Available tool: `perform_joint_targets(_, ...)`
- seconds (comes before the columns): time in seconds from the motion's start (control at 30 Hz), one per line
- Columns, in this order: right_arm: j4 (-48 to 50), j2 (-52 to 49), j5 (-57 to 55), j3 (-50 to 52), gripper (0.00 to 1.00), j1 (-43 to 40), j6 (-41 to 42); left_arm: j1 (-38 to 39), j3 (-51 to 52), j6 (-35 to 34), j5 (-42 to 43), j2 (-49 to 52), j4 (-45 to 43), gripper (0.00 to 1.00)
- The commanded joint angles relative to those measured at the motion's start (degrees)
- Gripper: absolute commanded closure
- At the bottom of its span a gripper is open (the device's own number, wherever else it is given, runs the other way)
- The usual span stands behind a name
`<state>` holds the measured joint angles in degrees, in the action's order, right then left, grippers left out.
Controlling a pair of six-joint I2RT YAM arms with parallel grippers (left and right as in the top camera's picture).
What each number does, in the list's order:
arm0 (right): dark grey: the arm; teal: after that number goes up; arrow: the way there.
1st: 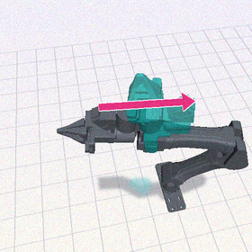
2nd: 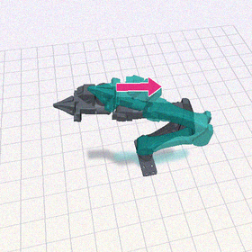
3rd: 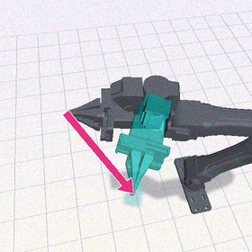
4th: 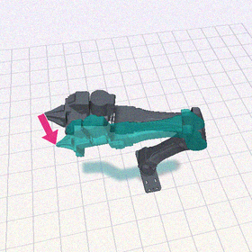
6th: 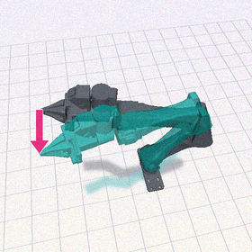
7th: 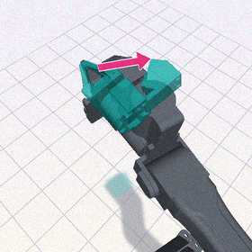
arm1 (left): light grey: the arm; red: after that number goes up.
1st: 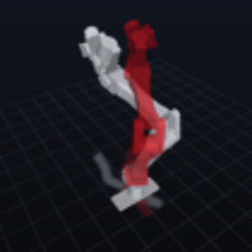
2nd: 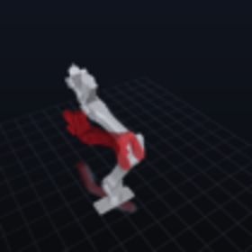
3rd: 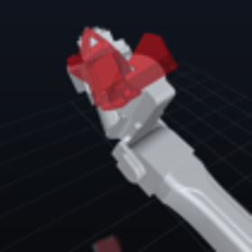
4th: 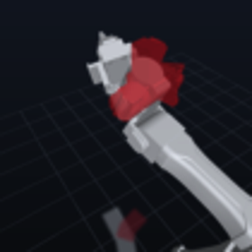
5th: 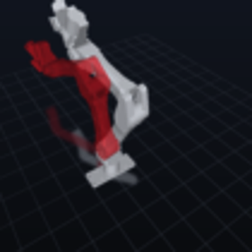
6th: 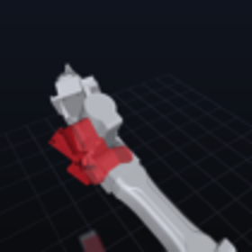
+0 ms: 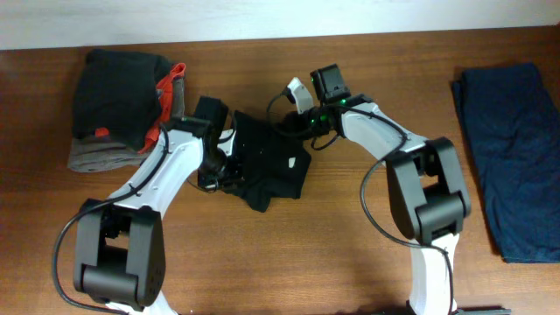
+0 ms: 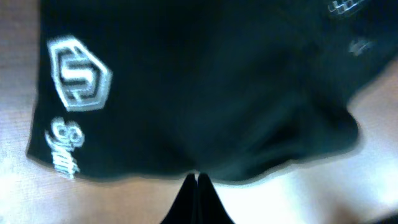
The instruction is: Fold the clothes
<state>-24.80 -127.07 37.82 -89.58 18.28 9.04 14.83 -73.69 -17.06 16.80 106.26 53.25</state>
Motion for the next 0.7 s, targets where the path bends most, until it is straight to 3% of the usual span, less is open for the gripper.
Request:
perform_joint_targets(0.0, -4.2, -2.7, 0.5, 0.3, 0.96, -1.2, 8.5, -1.0, 4.2, 0.2, -5.5, -0.1, -7.2, 0.99)
perform_joint_targets(0.17, -19.5, -2.5, -2.6, 0.3, 0.96, -0.2, 17.0, -1.1, 5.2, 6.8, -11.8, 0.0, -20.1, 0.98)
perform_joint_targets(0.3, -30.8, -2.4, -4.8, 0.3, 0.96, 2.4, 17.4, -2.3, 5.2, 7.7, -12.1, 0.0, -30.1, 0.97)
perform_joint_targets(0.4, -32.9, -0.6, -11.6, 0.3, 0.96, 5.2, 17.1, -3.8, 2.3, 7.8, -11.7, -0.3, -30.2, 0.96)
perform_joint_targets(0.5, -32.7, 3.2, -15.7, 0.2, 0.96, 4.9, 13.5, -5.7, -4.9, 7.7, -9.8, -2.0, -19.3, 0.76)
perform_joint_targets(0.6, -33.3, 8.5, -17.7, 0.1, 0.96, 3.7, 10.0, -8.7, -11.8, 7.7, -6.3, -3.8, -7.4, 0.39)
perform_joint_targets(0.67, -33.5, 11.2, -17.5, 0.2, 0.96, 3.5, 9.6, -10.3, -13.2, 7.7, -4.8, -4.2, -3.5, 0.31)
